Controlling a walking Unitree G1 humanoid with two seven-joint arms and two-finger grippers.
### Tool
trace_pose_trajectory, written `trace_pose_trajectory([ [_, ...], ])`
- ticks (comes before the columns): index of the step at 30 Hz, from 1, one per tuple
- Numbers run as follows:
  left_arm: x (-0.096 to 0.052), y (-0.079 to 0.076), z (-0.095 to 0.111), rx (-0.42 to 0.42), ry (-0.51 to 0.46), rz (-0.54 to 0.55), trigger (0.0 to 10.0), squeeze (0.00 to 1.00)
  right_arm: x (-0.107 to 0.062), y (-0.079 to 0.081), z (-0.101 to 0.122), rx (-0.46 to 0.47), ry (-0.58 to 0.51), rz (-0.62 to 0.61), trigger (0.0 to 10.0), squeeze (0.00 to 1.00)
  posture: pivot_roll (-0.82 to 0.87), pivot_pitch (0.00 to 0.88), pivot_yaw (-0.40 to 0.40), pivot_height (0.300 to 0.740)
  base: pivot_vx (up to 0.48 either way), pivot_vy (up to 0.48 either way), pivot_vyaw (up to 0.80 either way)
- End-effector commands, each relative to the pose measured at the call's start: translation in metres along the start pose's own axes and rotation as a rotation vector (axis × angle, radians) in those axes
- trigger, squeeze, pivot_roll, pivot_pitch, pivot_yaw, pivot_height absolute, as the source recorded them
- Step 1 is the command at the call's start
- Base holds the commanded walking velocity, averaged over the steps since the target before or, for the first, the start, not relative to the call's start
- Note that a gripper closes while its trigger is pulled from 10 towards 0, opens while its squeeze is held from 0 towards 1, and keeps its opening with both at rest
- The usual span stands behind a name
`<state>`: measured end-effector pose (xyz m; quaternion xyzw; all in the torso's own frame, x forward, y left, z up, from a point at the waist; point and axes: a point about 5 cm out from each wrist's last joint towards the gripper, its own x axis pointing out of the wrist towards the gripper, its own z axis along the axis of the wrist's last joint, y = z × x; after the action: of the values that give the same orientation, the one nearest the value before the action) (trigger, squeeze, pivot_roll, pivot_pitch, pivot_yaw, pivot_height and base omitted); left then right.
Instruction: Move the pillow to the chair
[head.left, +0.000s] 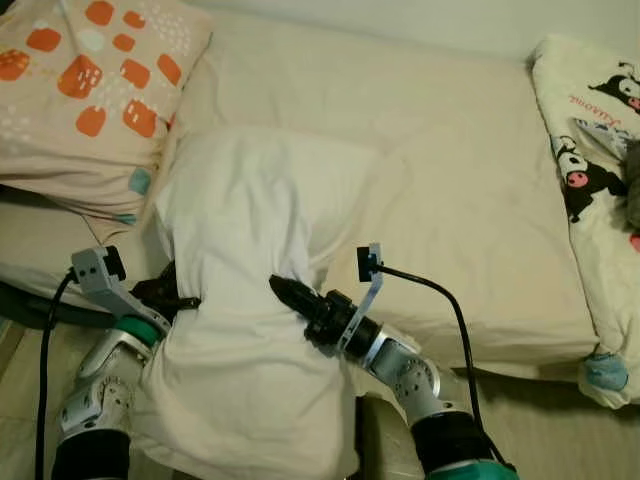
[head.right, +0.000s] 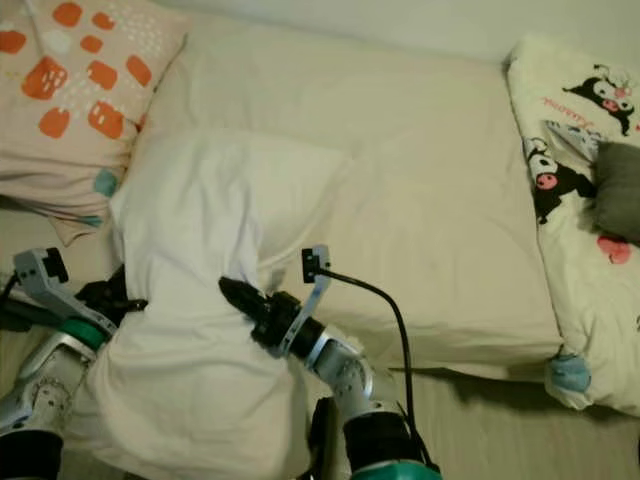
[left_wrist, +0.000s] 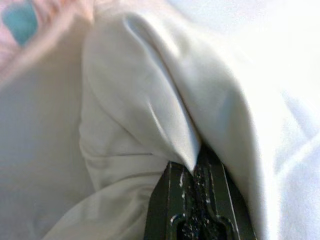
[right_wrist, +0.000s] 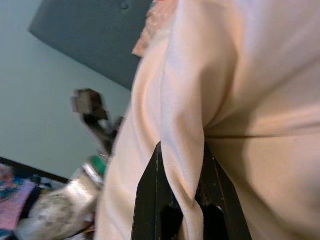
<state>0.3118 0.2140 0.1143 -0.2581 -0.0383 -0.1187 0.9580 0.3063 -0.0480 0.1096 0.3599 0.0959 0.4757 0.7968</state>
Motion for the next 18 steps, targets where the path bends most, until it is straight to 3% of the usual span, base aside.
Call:
trace_pose_trajectory([
  [1, 0.006, -0.015, -0.002, -0.010, -0.002, -0.065, 0.0, 0.00, 0.005, 0.007, -0.002, -0.017, 0.006, 0.031, 0.0, 0.00, 0.13, 0.104, -0.024, 0.634, 0.000, 0.000, 0.00],
  [4, 0.008, -0.027, 0.005, -0.003, -0.031, -0.076, 0.0, 0.00, 0.004, 0.006, 0.004, -0.103, -0.004, -0.011, 0.0, 0.00, 0.12, 0.097, -0.017, 0.634, 0.000, 0.000, 0.00],
  [6, 0.007, -0.042, 0.005, 0.066, -0.029, -0.111, 0.0, 0.00, 0.002, 0.009, 0.010, -0.207, -0.022, -0.049, 0.0, 0.00, 0.12, 0.091, -0.021, 0.634, 0.000, 0.000, 0.00],
  [7, 0.007, -0.042, 0.005, 0.066, -0.029, -0.111, 0.0, 0.00, 0.002, 0.009, 0.010, -0.207, -0.022, -0.049, 0.0, 0.00, 0.12, 0.091, -0.021, 0.634, 0.000, 0.000, 0.00],
  [8, 0.006, -0.051, 0.005, 0.143, -0.022, -0.119, 0.0, 0.00, -0.001, 0.011, 0.016, -0.268, -0.060, -0.085, 0.0, 0.00, 0.12, 0.090, -0.023, 0.634, 0.000, 0.000, 0.00],
  [12, 0.006, -0.054, 0.005, 0.207, -0.022, -0.102, 0.0, 0.00, -0.004, 0.010, 0.020, -0.285, -0.095, -0.138, 0.0, 0.00, 0.12, 0.089, -0.025, 0.634, 0.000, 0.000, 0.00],
  [13, 0.006, -0.055, 0.004, 0.245, -0.010, -0.081, 10.0, 0.00, -0.006, 0.009, 0.023, -0.314, -0.102, -0.172, 10.0, 0.00, 0.12, 0.089, -0.027, 0.634, 0.000, 0.000, 0.00],
  [14, 0.007, -0.056, 0.003, 0.284, 0.004, -0.057, 10.0, 0.00, -0.008, 0.008, 0.026, -0.349, -0.105, -0.202, 10.0, 0.00, 0.12, 0.088, -0.028, 0.634, 0.000, 0.000, 0.00],
  [18, 0.008, -0.056, 0.005, 0.272, -0.004, -0.028, 10.0, 0.00, -0.010, 0.006, 0.030, -0.360, -0.109, -0.227, 10.0, 0.00, 0.12, 0.087, -0.028, 0.634, 0.000, 0.000, 0.00],
])
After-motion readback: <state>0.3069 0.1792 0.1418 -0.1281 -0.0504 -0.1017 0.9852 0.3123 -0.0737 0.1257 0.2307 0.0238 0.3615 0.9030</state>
